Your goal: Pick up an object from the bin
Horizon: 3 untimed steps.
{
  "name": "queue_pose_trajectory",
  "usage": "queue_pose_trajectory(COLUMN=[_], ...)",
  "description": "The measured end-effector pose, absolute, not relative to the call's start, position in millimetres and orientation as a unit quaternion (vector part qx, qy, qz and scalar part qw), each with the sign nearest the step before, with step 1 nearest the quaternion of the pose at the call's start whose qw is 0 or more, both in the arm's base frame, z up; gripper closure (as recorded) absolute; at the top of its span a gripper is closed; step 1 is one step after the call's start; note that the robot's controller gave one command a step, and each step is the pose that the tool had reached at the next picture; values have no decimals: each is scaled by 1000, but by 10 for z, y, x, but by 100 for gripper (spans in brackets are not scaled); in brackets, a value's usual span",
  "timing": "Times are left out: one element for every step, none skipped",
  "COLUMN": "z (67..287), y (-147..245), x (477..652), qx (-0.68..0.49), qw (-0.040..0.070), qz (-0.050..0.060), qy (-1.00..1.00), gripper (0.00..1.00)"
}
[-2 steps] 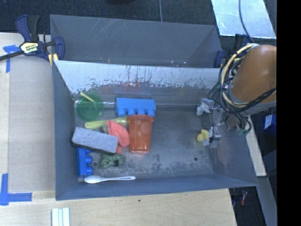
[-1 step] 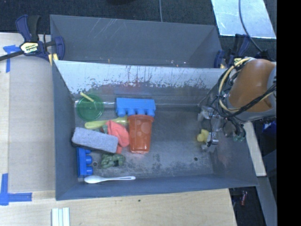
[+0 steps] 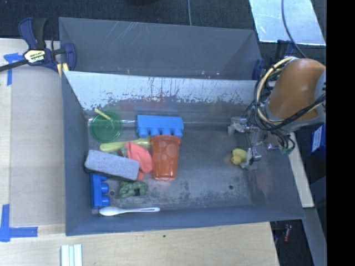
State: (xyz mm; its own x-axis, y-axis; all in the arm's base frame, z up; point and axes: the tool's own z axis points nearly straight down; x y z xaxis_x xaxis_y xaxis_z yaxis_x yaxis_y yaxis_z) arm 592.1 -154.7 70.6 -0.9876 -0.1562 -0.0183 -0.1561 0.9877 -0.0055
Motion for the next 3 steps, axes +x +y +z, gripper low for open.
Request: queue_pose_trajectory(z=[706, 710, 710], y=[-1561, -1511, -1512], x=[5953, 6021, 6021], qx=[-87, -349, -349], qw=[9, 12, 12], qz=[-2, 0, 0], qy=[996, 937, 937], gripper=[0, 100, 100])
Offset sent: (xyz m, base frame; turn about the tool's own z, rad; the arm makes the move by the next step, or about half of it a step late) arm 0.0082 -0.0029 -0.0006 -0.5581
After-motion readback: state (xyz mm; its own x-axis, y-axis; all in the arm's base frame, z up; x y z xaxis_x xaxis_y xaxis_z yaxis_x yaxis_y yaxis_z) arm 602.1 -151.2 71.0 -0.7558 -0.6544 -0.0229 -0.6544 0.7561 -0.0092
